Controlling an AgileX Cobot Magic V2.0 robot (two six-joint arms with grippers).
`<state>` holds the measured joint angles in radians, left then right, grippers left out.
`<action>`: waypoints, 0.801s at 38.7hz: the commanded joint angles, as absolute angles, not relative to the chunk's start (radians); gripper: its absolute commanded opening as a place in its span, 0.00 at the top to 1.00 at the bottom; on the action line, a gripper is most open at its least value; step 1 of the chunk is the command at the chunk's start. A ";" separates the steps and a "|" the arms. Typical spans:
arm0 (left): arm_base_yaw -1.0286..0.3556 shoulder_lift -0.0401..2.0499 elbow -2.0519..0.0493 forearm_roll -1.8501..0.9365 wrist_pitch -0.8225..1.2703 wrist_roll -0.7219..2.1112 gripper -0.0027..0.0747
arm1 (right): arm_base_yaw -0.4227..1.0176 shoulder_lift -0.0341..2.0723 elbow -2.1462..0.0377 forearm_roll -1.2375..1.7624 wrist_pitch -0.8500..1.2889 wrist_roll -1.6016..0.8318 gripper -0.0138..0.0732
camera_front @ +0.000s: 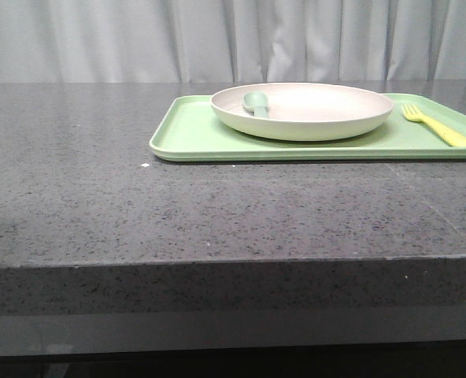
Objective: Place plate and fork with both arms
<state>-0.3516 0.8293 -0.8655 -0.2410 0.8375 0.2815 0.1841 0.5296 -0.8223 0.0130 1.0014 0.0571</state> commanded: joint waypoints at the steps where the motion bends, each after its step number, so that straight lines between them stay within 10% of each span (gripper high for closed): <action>1: -0.349 0.825 -0.889 -0.263 0.757 0.282 0.66 | 0.185 0.518 -0.838 0.000 0.916 0.045 0.50; 10: -0.349 0.825 -0.889 -0.247 0.707 0.282 0.99 | 0.185 0.518 -0.838 0.000 0.874 0.045 0.93; 31: -0.349 0.825 -0.889 -0.238 0.577 0.282 0.99 | 0.185 0.518 -0.838 0.000 0.800 0.045 0.92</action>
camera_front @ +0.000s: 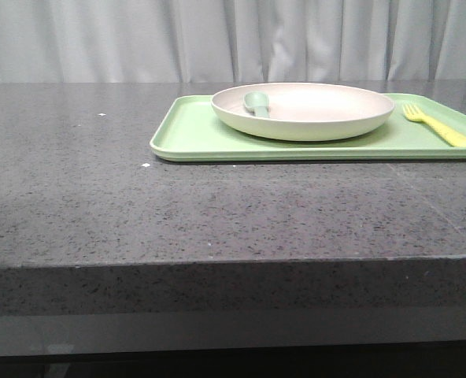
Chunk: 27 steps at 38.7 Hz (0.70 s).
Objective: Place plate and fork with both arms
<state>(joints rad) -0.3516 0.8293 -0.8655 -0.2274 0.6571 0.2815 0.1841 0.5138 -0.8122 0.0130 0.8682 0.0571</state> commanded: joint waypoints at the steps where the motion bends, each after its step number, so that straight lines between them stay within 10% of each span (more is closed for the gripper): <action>1: -0.349 0.825 -0.889 -0.238 0.577 0.282 0.99 | 0.185 0.518 -0.838 0.000 0.800 0.045 0.92; 27: -0.050 0.245 -0.308 -0.254 0.210 0.282 0.99 | 0.185 0.518 -0.838 0.000 0.801 0.045 0.92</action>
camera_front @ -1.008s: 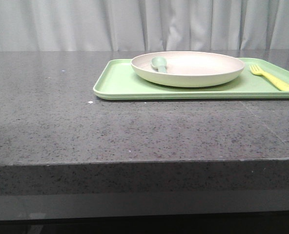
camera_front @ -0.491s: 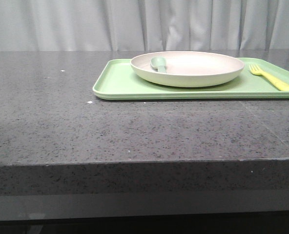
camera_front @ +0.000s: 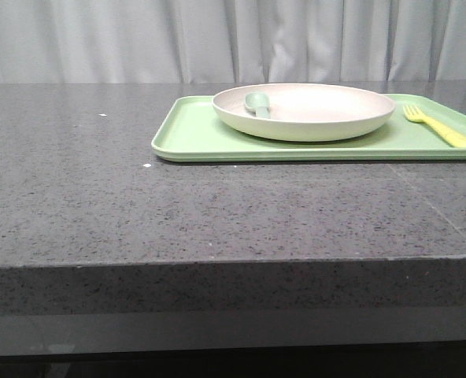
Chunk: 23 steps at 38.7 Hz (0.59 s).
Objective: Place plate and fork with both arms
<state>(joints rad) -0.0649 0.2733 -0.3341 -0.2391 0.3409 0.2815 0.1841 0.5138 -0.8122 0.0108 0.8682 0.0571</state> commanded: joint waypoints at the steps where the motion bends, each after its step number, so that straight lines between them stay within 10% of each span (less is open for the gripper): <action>1: -0.046 0.232 -0.291 -0.254 0.192 0.282 0.99 | 0.185 0.518 -0.838 0.000 0.801 0.045 0.92; 23: 0.005 -0.029 0.008 0.000 0.025 -0.031 0.99 | 0.185 0.518 -0.838 0.000 0.801 0.045 0.92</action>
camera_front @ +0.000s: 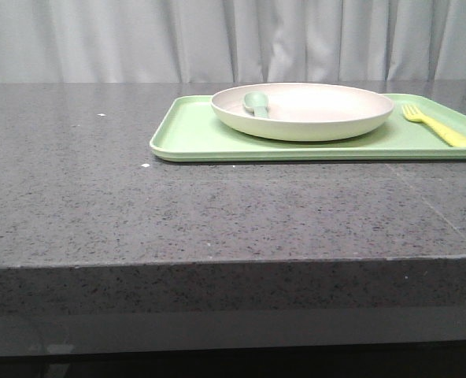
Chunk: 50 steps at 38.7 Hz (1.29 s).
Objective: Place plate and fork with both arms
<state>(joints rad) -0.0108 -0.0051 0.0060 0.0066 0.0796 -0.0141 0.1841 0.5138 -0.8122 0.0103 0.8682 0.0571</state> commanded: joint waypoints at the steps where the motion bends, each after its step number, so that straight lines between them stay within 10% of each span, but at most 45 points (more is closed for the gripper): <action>1: 0.011 -0.029 0.008 0.000 0.023 -0.031 0.99 | 0.185 0.518 -0.838 0.000 0.801 0.045 0.92; 50: 0.020 -0.029 0.008 -0.012 -0.053 -0.031 0.99 | 0.185 0.518 -0.838 0.000 0.804 0.045 0.92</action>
